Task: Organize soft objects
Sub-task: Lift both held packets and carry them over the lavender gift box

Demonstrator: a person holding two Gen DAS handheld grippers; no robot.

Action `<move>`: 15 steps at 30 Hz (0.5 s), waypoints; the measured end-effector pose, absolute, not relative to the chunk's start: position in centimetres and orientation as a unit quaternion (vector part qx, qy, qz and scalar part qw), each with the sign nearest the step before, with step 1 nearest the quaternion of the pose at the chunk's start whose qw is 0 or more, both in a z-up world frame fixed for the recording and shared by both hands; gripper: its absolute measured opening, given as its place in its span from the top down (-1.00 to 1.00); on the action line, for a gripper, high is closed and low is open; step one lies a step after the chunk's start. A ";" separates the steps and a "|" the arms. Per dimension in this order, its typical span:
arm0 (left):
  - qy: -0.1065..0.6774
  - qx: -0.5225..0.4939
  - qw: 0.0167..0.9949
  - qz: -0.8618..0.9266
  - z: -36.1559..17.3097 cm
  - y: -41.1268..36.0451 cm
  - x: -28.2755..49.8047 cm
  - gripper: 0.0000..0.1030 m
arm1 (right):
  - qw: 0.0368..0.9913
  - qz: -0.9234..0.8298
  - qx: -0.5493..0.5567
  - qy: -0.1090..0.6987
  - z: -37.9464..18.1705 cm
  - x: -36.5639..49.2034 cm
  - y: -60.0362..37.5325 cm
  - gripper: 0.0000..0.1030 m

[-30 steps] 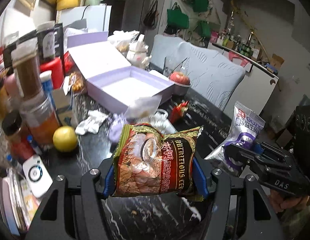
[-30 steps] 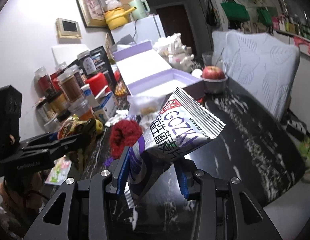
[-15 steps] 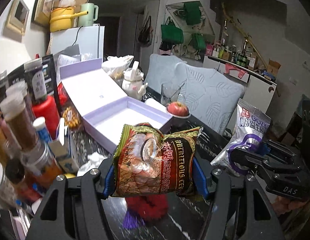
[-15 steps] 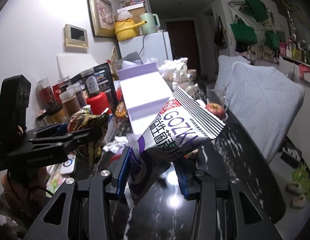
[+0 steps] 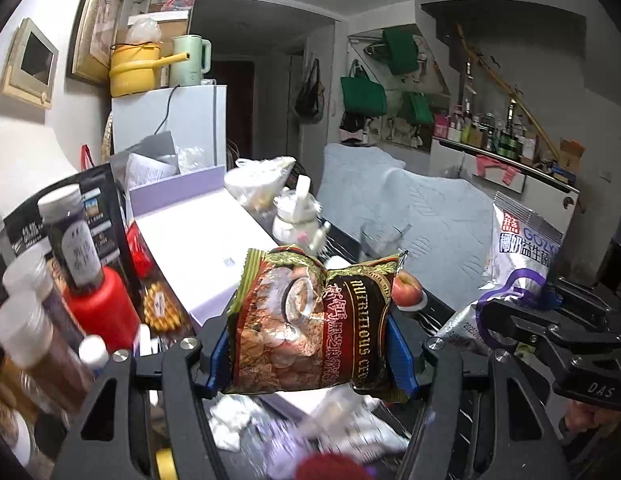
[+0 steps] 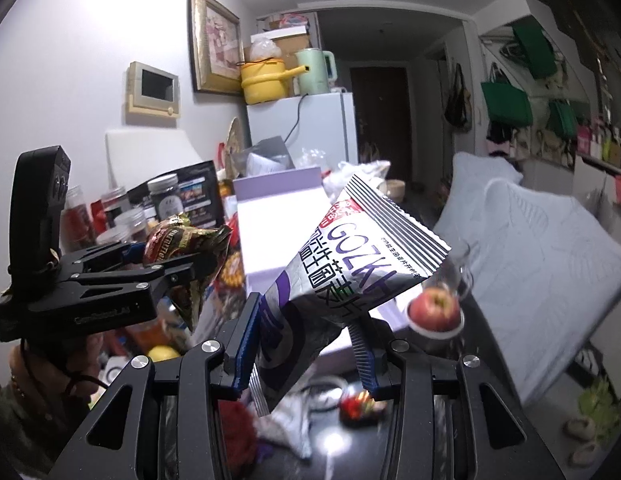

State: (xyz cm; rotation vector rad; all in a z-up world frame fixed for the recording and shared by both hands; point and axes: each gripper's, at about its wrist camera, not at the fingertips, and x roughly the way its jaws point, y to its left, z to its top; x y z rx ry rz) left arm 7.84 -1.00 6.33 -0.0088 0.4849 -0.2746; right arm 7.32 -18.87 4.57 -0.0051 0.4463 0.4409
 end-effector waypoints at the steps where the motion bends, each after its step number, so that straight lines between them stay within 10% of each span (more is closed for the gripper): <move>1: 0.238 -0.004 0.962 -0.131 6.4 -0.9 8.6 -0.23 | 0.952 0.215 -0.005 0.219 4.7 8.1 -18.7 0.20; 15: 0.227 -0.017 0.973 -0.045 5.8 0.0 18.6 -0.23 | 0.955 0.206 -0.017 0.215 4.7 18.7 -17.6 0.20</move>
